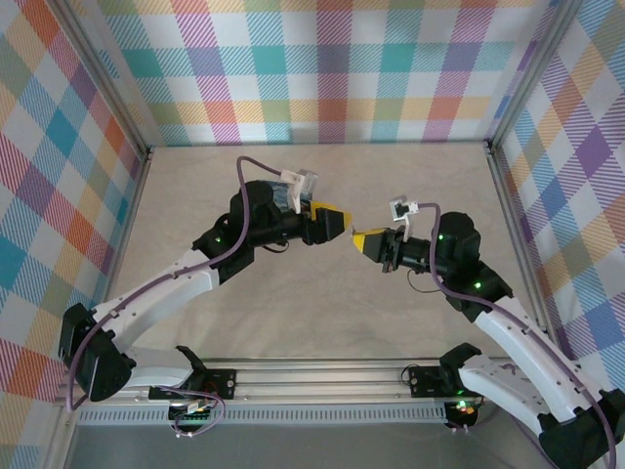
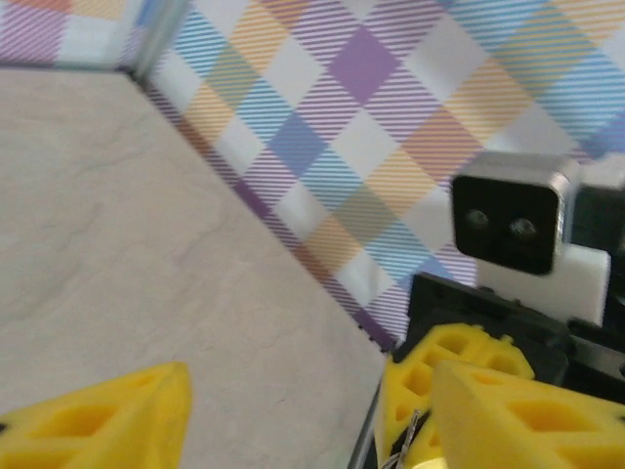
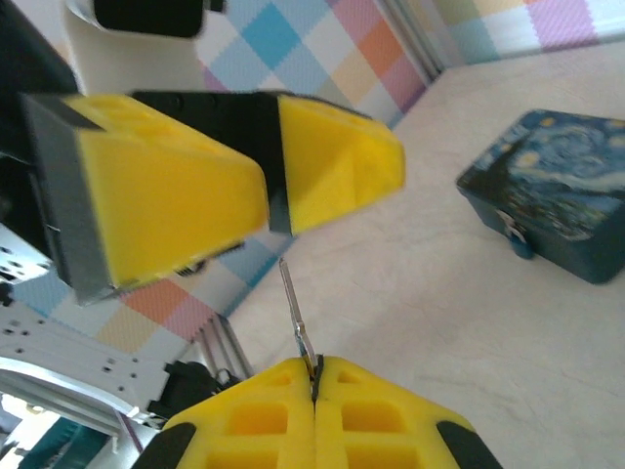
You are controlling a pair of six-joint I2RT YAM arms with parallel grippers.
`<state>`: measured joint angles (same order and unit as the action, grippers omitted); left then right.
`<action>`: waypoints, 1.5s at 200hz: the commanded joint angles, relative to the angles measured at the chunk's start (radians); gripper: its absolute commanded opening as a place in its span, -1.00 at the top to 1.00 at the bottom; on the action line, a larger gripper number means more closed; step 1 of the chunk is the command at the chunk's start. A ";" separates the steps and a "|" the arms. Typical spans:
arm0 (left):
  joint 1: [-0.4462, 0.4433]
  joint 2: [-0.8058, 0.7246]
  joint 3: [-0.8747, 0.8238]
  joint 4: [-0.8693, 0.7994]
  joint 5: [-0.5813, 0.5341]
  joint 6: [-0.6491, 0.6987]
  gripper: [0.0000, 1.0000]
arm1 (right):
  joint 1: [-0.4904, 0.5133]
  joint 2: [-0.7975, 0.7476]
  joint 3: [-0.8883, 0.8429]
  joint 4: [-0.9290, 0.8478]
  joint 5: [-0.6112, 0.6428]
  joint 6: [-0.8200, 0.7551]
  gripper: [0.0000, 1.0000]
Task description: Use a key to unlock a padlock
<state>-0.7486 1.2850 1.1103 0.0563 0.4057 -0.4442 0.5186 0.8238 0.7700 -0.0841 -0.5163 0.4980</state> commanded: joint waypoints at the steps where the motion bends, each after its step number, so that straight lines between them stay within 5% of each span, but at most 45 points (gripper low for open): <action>1: 0.000 -0.018 0.054 -0.156 -0.151 0.053 -0.53 | 0.006 -0.022 0.027 -0.160 0.087 -0.090 1.00; 38: 0.073 0.067 0.160 -0.418 -0.293 0.069 -0.74 | 0.006 -0.026 0.020 -0.299 0.191 -0.117 1.00; 90: 0.231 0.297 0.272 -0.505 -0.210 0.124 -0.83 | 0.006 -0.019 -0.011 -0.353 0.246 -0.106 1.00; 161: 0.248 0.642 0.549 -0.662 -0.371 0.219 -1.00 | 0.006 -0.029 -0.018 -0.397 0.268 -0.098 1.00; 300: 0.233 0.841 0.684 -0.706 -0.274 0.263 -1.00 | 0.006 -0.027 -0.009 -0.431 0.298 -0.106 1.00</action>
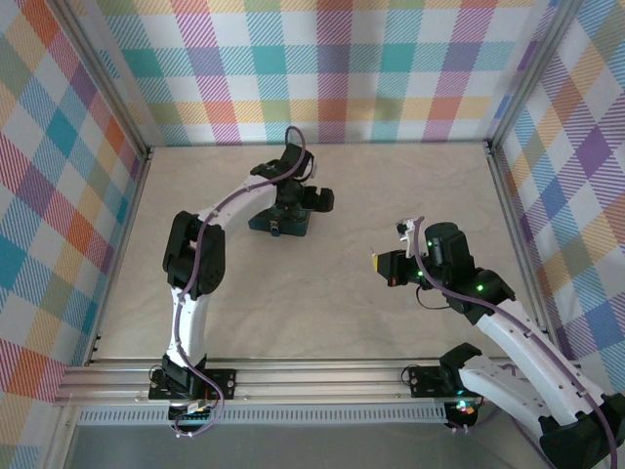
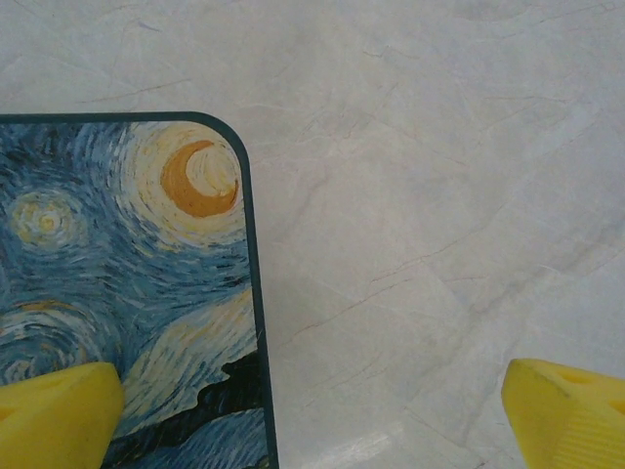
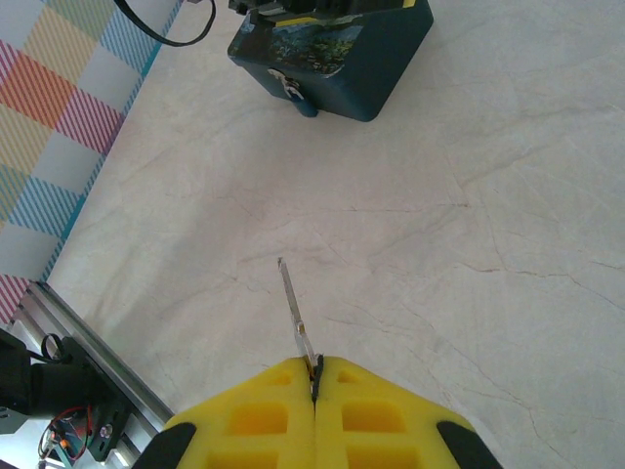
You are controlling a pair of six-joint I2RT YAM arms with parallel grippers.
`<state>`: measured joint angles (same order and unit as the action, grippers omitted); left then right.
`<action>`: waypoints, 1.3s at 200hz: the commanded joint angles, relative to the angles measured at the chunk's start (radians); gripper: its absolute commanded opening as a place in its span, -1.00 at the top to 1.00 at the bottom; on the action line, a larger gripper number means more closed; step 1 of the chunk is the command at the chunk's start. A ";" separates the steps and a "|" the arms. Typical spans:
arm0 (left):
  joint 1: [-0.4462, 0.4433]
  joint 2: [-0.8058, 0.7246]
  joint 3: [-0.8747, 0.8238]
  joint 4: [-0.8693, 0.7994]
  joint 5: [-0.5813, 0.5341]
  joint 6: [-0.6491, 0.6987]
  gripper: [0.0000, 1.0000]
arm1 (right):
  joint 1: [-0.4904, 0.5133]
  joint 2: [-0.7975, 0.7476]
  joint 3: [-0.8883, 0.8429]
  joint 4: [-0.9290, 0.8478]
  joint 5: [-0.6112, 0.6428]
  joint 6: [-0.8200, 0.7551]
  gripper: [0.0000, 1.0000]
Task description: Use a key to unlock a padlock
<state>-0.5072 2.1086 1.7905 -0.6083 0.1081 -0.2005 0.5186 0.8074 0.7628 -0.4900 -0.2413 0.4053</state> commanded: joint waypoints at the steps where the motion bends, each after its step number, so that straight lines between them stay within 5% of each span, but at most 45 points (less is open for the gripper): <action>1: -0.009 0.017 0.002 -0.041 0.023 0.019 -1.00 | 0.006 -0.010 -0.002 -0.026 0.024 -0.015 1.00; 107: -0.102 -0.035 -0.163 0.027 0.001 -0.015 -1.00 | 0.000 -0.031 0.035 -0.135 0.108 -0.040 1.00; 260: -0.285 -0.081 -0.247 0.108 0.048 -0.121 -1.00 | -0.185 -0.064 0.006 -0.199 -0.006 0.021 1.00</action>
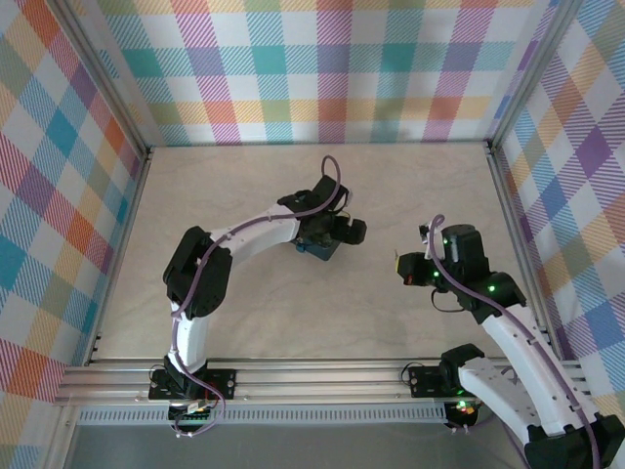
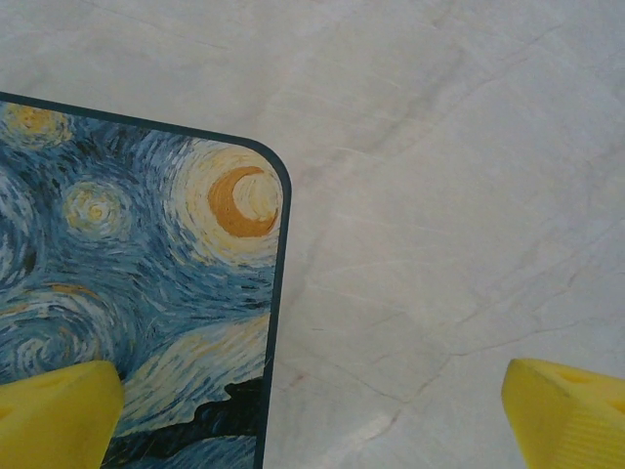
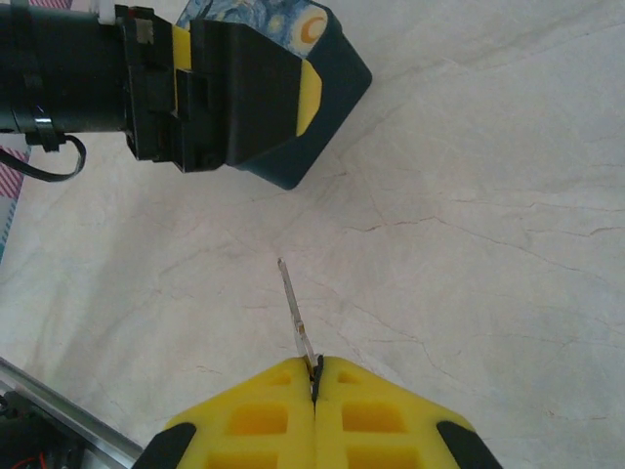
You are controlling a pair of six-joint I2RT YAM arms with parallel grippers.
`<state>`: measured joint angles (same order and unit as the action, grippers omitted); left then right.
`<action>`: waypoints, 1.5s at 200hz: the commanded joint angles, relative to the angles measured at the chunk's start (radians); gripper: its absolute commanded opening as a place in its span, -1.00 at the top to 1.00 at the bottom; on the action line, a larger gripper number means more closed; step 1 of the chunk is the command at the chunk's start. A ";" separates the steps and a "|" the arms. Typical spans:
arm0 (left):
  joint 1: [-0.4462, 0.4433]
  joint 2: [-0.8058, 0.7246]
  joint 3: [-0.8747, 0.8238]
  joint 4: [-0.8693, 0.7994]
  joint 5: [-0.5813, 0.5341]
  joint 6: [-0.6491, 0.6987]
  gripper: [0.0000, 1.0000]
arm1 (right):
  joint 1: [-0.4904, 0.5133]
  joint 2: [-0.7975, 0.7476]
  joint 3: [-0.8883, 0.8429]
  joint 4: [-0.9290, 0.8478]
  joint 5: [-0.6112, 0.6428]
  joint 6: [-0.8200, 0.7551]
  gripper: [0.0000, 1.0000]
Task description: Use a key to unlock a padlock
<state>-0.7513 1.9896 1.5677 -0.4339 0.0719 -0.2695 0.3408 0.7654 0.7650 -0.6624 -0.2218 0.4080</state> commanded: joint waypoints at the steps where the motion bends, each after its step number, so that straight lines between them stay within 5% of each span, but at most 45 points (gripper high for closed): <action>1: -0.043 0.039 -0.024 -0.066 0.085 -0.053 -1.00 | -0.007 -0.023 0.003 -0.027 -0.025 0.018 1.00; 82: -0.091 0.126 0.109 -0.088 0.117 -0.048 -1.00 | -0.011 -0.055 0.009 -0.070 0.005 0.018 1.00; 178: -0.048 -0.058 0.103 -0.059 0.136 -0.038 -1.00 | -0.015 -0.057 0.000 -0.045 -0.025 0.021 1.00; 300: 0.161 -0.517 -0.406 0.260 0.203 -0.191 -1.00 | -0.014 0.004 -0.036 0.140 -0.201 0.049 1.00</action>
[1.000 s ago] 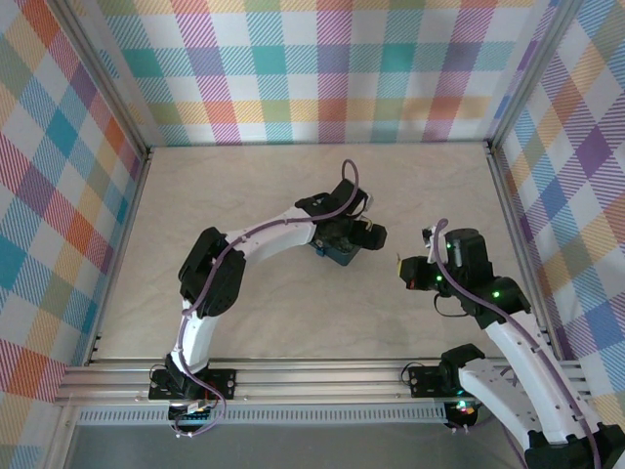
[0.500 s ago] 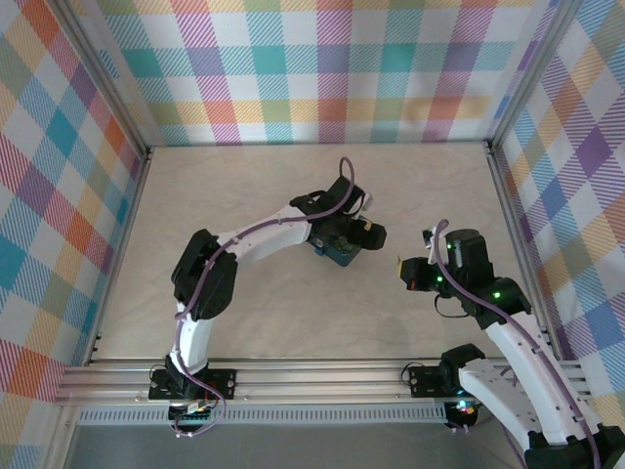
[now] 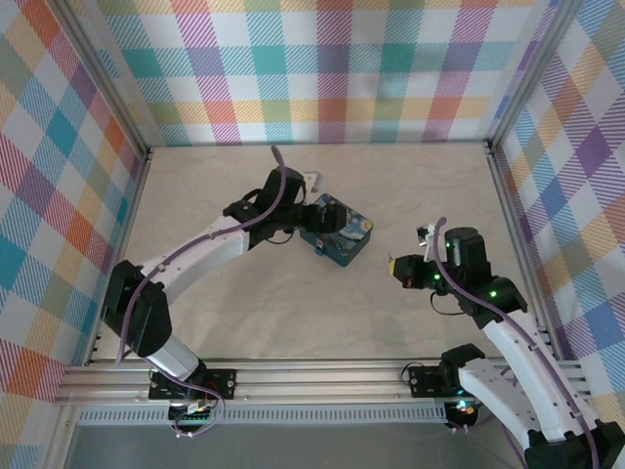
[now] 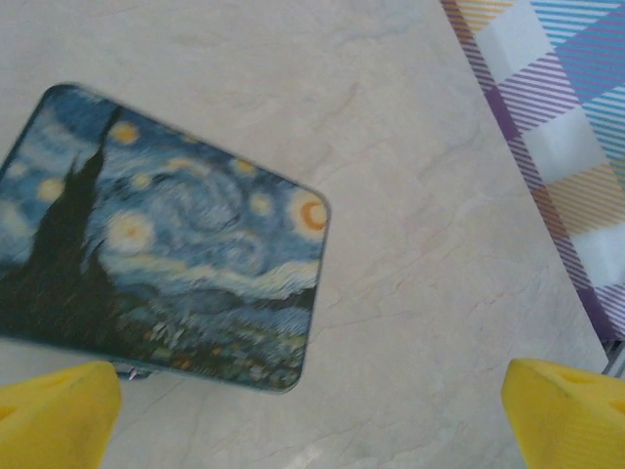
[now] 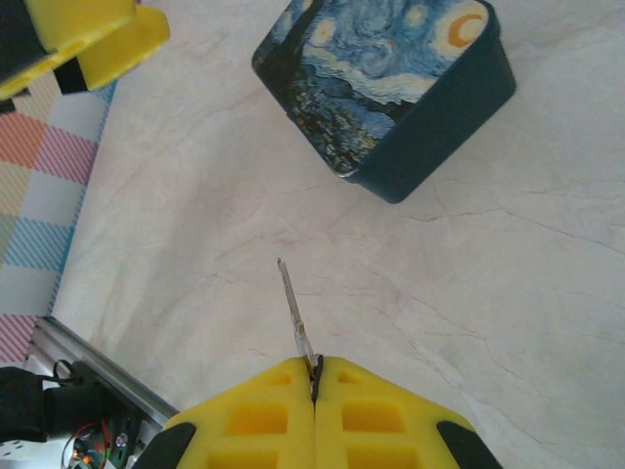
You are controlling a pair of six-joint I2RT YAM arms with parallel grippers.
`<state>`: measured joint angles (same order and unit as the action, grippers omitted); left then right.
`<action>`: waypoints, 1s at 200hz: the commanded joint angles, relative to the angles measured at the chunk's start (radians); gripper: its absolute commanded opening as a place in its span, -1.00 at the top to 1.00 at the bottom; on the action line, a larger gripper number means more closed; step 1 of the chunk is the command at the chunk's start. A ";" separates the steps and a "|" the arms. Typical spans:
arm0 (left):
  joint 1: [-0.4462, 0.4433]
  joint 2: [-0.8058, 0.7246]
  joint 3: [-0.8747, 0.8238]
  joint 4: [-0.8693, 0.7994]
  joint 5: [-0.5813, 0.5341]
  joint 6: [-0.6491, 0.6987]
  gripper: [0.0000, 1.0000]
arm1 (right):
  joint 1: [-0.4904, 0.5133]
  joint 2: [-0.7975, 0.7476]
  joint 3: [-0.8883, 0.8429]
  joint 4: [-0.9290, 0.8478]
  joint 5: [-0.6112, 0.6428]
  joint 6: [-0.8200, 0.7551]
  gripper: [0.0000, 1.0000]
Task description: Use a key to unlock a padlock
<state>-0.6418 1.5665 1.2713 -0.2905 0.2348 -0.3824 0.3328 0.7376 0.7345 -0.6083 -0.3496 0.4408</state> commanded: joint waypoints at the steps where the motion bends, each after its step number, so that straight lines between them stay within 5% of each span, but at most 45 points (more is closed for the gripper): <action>1: 0.054 -0.098 -0.116 0.121 0.042 -0.081 -1.00 | -0.006 0.036 -0.005 0.090 -0.077 0.017 1.00; 93: 0.213 -0.321 -0.478 0.256 0.098 -0.209 -1.00 | -0.004 0.284 0.058 0.328 -0.210 0.085 1.00; 200: 0.235 -0.265 -0.658 0.511 0.174 -0.234 -0.76 | 0.034 0.641 0.119 0.578 -0.242 0.153 1.00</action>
<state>-0.4171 1.2709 0.6441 0.1081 0.3653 -0.6212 0.3519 1.3148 0.8005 -0.1211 -0.5636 0.5842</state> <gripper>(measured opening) 0.897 0.049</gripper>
